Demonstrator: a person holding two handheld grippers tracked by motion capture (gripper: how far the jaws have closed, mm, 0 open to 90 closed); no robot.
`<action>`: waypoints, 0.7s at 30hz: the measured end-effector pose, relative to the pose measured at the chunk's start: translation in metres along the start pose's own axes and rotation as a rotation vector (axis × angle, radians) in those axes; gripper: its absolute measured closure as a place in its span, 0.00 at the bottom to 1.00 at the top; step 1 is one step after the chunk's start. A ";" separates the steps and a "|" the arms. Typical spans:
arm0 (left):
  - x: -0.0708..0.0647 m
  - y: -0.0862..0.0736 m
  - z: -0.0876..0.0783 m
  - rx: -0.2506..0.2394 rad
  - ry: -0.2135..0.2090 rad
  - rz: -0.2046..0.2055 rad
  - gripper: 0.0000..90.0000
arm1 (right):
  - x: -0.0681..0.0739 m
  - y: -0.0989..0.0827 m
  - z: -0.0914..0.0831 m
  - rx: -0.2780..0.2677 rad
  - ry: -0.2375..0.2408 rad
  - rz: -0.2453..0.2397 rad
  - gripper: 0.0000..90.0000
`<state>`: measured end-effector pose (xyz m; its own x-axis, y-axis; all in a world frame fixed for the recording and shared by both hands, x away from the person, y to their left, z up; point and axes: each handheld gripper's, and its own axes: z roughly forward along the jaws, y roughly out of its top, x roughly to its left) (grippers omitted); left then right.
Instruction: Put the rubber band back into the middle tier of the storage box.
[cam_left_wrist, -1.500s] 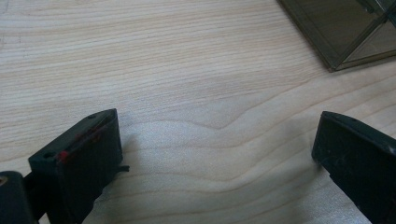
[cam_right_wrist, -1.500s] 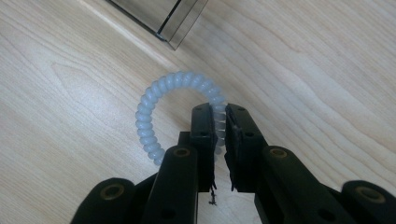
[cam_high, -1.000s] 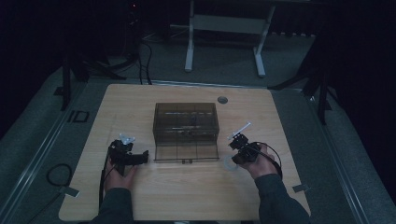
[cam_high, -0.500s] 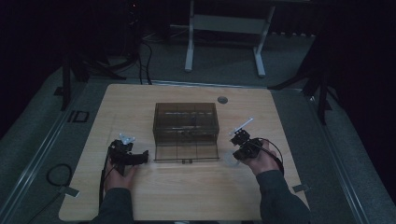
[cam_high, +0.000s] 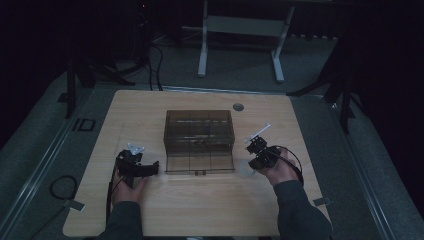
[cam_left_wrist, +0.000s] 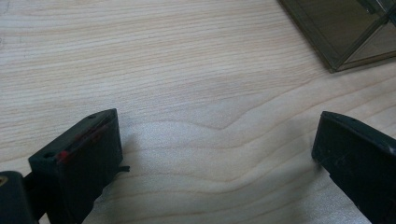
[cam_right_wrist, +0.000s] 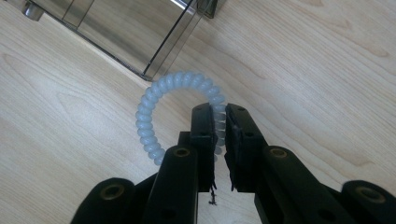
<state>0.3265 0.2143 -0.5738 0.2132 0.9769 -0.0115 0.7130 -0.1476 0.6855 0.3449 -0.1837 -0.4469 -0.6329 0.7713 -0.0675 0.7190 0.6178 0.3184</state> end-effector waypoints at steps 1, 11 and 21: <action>0.000 0.000 0.000 0.000 0.000 0.000 0.02 | 0.000 0.000 -0.001 -0.001 0.000 0.001 0.91; 0.000 0.000 0.000 -0.001 0.000 -0.001 0.02 | 0.003 0.005 -0.003 -0.011 0.003 -0.007 0.91; 0.000 0.000 0.000 -0.002 0.000 -0.003 0.02 | 0.007 0.008 -0.003 -0.012 0.008 -0.014 0.91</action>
<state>0.3265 0.2141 -0.5740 0.2111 0.9774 -0.0130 0.7121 -0.1447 0.6870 0.3456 -0.1739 -0.4421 -0.6453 0.7612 -0.0642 0.7064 0.6266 0.3291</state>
